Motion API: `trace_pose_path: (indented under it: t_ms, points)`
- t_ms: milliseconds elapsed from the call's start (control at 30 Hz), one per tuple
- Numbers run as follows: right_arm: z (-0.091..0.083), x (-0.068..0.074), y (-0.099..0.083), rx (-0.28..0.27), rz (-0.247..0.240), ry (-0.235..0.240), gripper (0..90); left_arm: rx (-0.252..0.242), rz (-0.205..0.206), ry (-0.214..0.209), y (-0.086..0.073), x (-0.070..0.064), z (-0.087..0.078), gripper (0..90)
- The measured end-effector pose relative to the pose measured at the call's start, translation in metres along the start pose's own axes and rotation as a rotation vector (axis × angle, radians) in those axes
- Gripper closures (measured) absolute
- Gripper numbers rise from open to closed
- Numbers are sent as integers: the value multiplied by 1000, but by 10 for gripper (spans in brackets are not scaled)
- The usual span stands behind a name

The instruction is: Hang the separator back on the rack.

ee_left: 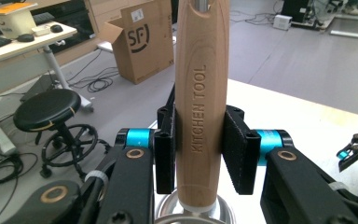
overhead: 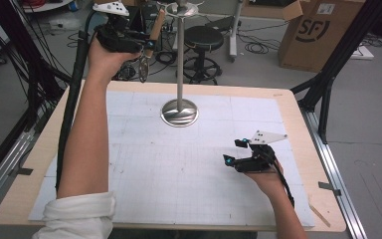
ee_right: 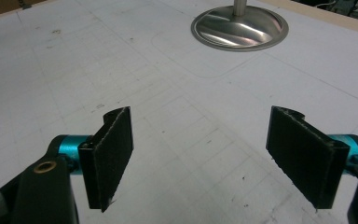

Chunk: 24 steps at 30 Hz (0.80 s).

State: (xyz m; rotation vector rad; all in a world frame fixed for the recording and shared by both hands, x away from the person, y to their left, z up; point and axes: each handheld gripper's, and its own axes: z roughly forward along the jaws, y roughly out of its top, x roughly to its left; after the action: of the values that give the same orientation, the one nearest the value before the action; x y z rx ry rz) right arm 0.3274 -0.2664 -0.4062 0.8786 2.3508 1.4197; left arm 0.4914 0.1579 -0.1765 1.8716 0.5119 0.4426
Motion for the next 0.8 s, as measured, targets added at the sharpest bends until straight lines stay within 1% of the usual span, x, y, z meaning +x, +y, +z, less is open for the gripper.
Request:
trace_pose_path:
  t_ms: [200, 300, 433, 467, 600, 667, 733, 800]
  points:
    - [1, 0, 0, 4, 2, 3, 218, -7, -12, -2, -2, -1, 7, 679]
    - [1, 0, -1, 5, 2, 3, 218, -4, -11, 2, -1, -2, 9, 679]
    - [0, 0, -1, 7, 8, 3, 218, -1, -17, -3, -2, -1, 10, 678]
    - [0, 0, -1, 7, 10, 5, 218, 0, -13, -7, -2, -1, 9, 678]
    - [0, 0, -1, 2, 4, 0, 218, 7, -46, -23, -2, 0, 8, 674]
    - [-1, 0, -1, 4, 5, -1, 218, 8, -63, -39, -3, 1, 7, 671]
    - [-1, 0, -1, 4, 3, -1, 218, 17, -68, -38, -2, 2, 5, 666]
    - [-1, 0, -1, 5, 1, 1, 218, 37, -77, -33, -3, 2, 4, 645]
